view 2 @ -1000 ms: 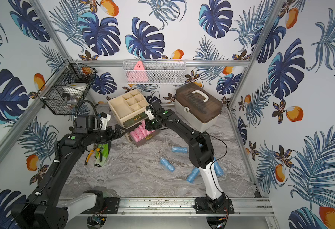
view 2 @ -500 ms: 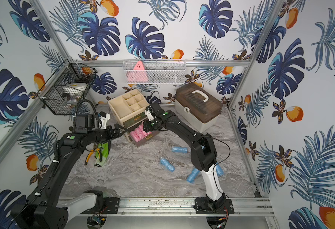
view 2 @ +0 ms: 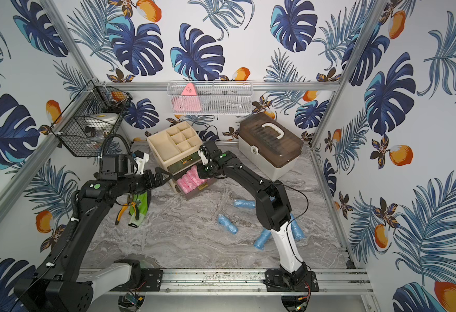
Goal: Sort the rolls of trash bags by color and place them into the drawer
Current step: Place the roll of trash bags in the drawer, then close the drawer of the storage box.
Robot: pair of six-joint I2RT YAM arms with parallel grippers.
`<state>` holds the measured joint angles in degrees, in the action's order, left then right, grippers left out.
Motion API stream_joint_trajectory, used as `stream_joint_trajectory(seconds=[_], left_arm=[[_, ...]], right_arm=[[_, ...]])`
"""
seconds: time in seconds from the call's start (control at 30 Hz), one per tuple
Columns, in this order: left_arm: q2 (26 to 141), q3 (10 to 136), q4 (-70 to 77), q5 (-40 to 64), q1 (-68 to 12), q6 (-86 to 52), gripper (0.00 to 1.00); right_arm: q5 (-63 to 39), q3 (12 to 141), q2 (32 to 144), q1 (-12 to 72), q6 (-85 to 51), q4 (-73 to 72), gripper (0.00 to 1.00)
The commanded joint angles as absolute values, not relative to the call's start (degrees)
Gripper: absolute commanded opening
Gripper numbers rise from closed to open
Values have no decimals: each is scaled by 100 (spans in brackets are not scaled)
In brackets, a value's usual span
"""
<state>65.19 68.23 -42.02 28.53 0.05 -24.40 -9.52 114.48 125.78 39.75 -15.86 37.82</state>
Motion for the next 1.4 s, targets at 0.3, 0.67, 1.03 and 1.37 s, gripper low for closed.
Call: stream_joint_trajectory(seconds=[0.3,0.67,1.03,1.37], left_arm=[[6771,7302,-4379,2611,24,-2269,99],[7813,8817,-4663,1426,24,-1759,90],[9123,9963,-4676,131,20,-1585,68],[9794,10255,-4480,-360,22,-1512,59]], right_arm=[[-1107,11460,12369,3995,-1819,3606,28],[-1234,10657,11210,3990,-1852,3304,38],[-1138,9373,10155,3990,-1828,3018,38],[-1424,8182,9731,3995,-1944,2510,34]])
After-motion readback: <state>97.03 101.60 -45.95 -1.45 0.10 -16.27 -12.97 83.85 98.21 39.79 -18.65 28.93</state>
